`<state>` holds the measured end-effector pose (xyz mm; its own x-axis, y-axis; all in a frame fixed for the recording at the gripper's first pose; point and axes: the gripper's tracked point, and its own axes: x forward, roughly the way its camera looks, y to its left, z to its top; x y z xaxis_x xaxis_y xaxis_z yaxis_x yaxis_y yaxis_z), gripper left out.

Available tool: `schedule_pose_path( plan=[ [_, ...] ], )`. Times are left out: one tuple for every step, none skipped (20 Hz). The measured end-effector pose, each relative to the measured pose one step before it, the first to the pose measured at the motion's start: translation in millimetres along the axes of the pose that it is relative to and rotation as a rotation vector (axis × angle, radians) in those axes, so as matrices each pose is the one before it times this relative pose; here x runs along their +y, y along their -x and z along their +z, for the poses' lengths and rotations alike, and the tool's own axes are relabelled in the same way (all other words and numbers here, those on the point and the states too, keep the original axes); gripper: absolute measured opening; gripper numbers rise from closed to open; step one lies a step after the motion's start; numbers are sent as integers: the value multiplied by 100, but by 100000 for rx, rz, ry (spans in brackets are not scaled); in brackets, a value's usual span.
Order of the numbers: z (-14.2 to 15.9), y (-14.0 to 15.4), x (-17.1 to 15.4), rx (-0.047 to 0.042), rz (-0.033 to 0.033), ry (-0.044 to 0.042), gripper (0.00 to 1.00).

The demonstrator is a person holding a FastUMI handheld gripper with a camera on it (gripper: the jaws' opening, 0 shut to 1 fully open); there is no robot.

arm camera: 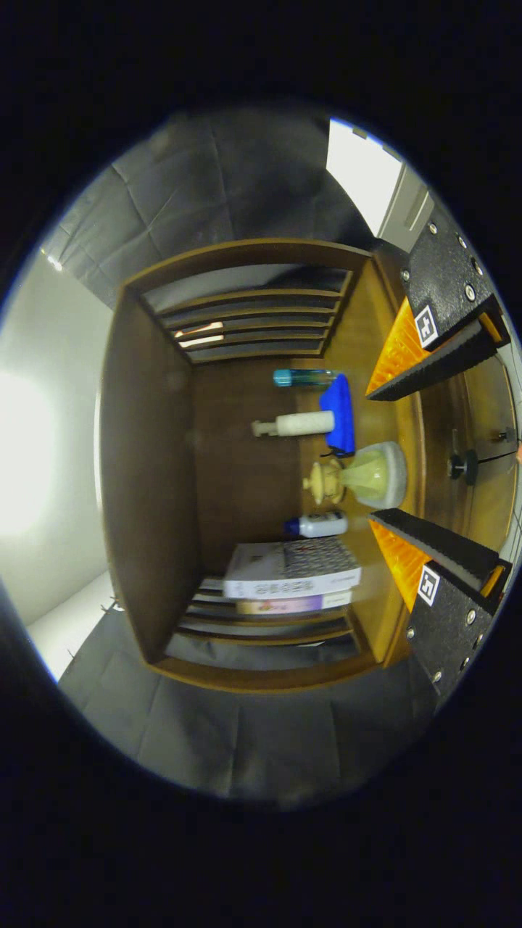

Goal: Pull open the drawer, take out the items inside it, and place them on the countertop above the cabinet.

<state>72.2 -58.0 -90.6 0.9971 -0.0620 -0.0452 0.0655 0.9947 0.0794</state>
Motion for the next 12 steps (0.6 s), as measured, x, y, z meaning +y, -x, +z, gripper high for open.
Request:
schedule_pose_path(
  plan=[
    [1902,737,362,-1838,1043,-81,93],
    [1896,867,339,-1679,813,729,93],
    [1741,789,349,-1120,527,1656,93],
    [1358,851,479,-86,556,2000,93],
    [1237,841,566,417,869,2216,93],
    [1012,782,556,652,406,1494,93],
    [1098,933,715,-396,931,374,93],
    [1012,1046,805,-1219,1269,-321,93],
    [960,898,665,-1889,560,-1415,93],
    [869,645,474,-3644,196,-1891,93],
    [518,287,550,-1769,481,-2160,93],
    [-481,721,601,1181,1526,-2273,93]
  ],
)
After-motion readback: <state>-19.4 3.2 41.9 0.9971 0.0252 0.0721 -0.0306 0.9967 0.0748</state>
